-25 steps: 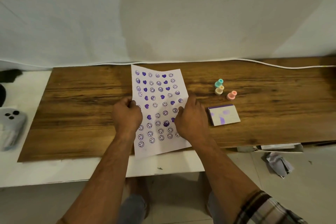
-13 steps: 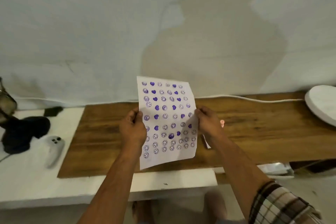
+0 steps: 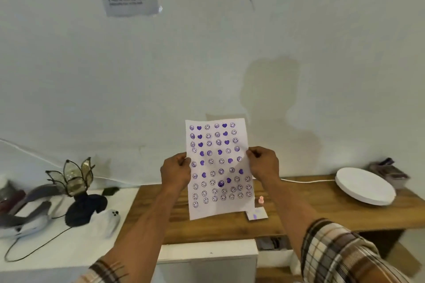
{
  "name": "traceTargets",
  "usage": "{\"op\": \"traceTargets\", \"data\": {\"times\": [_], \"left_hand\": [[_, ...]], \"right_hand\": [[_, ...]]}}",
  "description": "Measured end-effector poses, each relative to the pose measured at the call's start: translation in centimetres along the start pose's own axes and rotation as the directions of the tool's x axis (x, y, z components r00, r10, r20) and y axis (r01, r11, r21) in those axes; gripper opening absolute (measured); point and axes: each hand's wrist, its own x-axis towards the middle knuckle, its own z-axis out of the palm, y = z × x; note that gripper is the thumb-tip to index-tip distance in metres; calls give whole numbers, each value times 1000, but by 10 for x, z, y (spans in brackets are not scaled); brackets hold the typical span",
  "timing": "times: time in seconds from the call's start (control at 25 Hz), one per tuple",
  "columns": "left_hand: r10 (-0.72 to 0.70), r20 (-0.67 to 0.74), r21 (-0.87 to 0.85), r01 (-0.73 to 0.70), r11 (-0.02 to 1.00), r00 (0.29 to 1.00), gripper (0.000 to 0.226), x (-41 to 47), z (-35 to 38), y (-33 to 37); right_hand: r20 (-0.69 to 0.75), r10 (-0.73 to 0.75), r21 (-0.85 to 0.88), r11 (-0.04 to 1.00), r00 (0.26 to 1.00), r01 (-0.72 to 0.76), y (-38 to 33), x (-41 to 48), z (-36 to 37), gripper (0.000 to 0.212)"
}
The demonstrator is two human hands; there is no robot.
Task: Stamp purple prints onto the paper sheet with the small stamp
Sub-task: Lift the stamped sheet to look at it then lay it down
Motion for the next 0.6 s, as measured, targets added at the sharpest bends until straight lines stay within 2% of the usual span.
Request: {"op": "traceTargets", "data": {"times": [0.32,0.44,0.6], "left_hand": [[65,-43,-146,-71,987,997,4,-17,-44,60],[38,-65,-156,-48,987,997,5,-16,-51,61],[44,-87,-145,-56,988,995,18,-10,-55,57]], "right_hand": [[-32,-98,7,995,995,98,-55,-18,-45,11],[-32,-104,56,993,994,106,-60,-19,-41,8],[-18,-126,98,987,992,127,-63,-19,-36,10]]}}
